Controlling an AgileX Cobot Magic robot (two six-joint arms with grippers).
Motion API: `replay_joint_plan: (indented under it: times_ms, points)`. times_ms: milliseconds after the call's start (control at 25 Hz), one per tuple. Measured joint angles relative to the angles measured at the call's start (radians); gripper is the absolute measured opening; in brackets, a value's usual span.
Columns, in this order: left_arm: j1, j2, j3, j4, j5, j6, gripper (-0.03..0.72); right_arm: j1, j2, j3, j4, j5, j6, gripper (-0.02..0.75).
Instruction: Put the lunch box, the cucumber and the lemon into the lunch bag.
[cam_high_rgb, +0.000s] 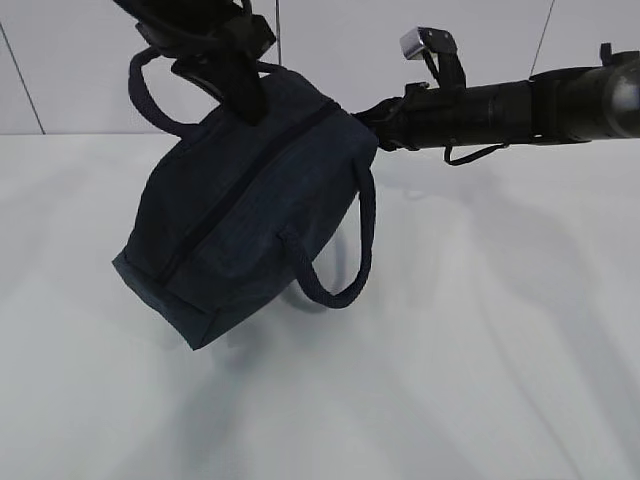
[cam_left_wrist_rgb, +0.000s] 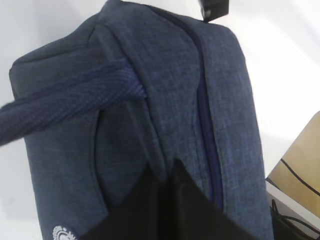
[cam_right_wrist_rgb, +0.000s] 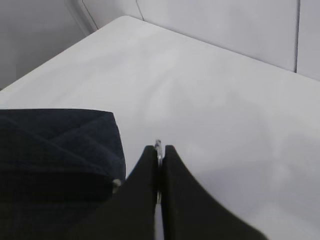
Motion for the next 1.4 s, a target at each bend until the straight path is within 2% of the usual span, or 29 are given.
replay_joint_plan:
  times_ms: [80,280,360,640,800,960,1200,1400]
  points:
    - [0.0,-0.002,0.0,0.001,0.004,0.0,-0.006,-0.002,0.0,0.0,0.019,0.016,0.0,0.032]
    - [0.0,-0.005,0.0,0.001,0.004,0.0,-0.006,-0.008,0.0,0.0,0.081,0.06,0.038,0.305]
    - [0.0,-0.007,0.0,0.001,0.004,0.0,-0.006,-0.013,-0.006,0.0,0.087,0.058,0.047,0.351]
    - [0.0,0.0,0.0,0.001,0.004,0.0,-0.006,-0.074,-0.146,0.0,0.122,-0.089,0.054,0.375]
    - [0.0,0.046,-0.002,-0.02,0.004,0.0,-0.006,-0.12,-0.209,0.0,0.127,-0.104,0.063,0.378]
    - [0.0,0.083,-0.002,-0.076,-0.005,0.017,-0.006,-0.128,-0.233,0.0,0.127,-0.104,0.081,0.379]
    - [0.019,0.113,-0.002,-0.105,-0.105,0.023,-0.006,-0.128,-0.233,0.0,0.036,-0.102,0.143,0.38]
    - [0.067,0.171,-0.006,-0.112,-0.161,0.024,-0.006,-0.128,-0.233,0.0,-0.034,-0.091,0.188,0.38]
